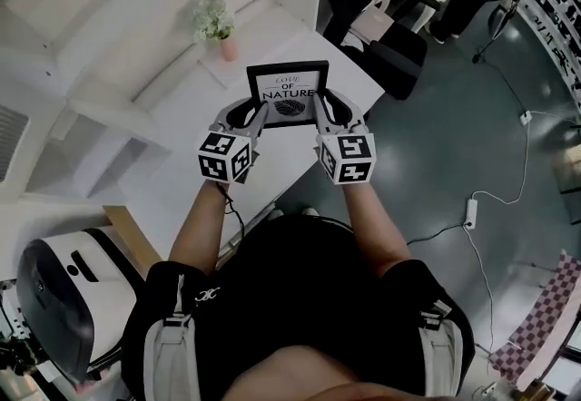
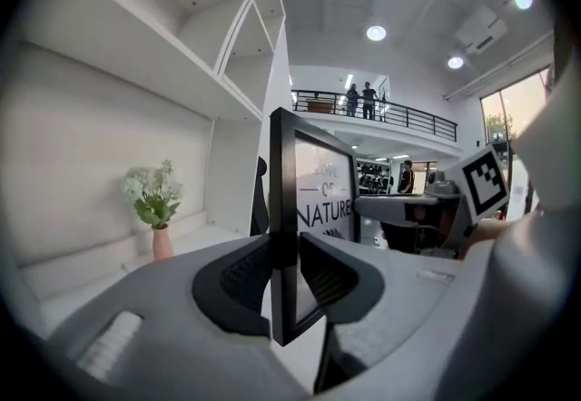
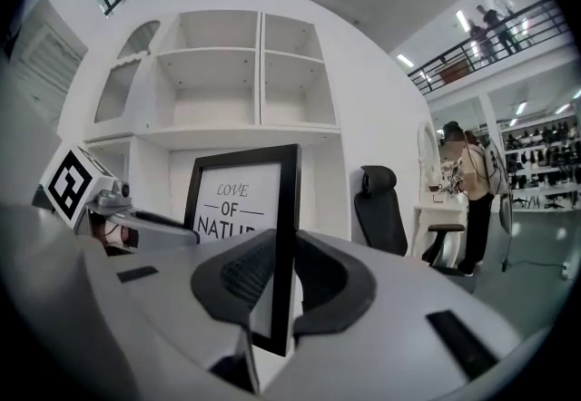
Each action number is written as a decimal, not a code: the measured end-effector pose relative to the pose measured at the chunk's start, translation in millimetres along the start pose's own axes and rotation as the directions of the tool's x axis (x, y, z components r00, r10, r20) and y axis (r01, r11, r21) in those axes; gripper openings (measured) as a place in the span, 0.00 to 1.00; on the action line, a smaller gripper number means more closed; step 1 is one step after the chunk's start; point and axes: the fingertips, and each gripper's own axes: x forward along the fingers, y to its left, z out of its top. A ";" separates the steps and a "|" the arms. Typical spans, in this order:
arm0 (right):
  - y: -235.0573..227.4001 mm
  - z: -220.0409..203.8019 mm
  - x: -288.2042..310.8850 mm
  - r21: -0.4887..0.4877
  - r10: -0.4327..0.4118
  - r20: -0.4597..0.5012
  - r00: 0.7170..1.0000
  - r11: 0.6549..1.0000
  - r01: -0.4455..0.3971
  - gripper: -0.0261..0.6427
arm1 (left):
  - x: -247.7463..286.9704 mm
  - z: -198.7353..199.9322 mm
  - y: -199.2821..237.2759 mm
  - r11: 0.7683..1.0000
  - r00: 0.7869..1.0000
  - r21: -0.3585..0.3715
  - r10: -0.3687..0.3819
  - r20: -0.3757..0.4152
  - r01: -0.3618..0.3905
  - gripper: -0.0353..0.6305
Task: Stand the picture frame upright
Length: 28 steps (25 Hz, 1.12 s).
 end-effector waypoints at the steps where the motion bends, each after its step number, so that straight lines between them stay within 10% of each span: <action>1: -2.4 4.4 -1.2 0.000 0.001 0.010 1.000 1.000 -0.001 0.14 | 0.8 4.8 -2.0 1.000 1.000 0.008 0.017 0.014 -0.017 0.21; 17: 1.9 13.6 6.1 -0.011 0.175 0.009 0.984 0.984 -0.175 0.14 | -21.8 8.3 -14.5 0.977 0.976 -0.028 0.211 0.056 -0.210 0.21; 28: 111.7 4.3 42.5 -0.052 0.440 -0.035 0.897 0.896 -0.442 0.14 | -114.1 -20.9 38.2 0.882 0.886 -0.105 0.463 0.012 -0.459 0.21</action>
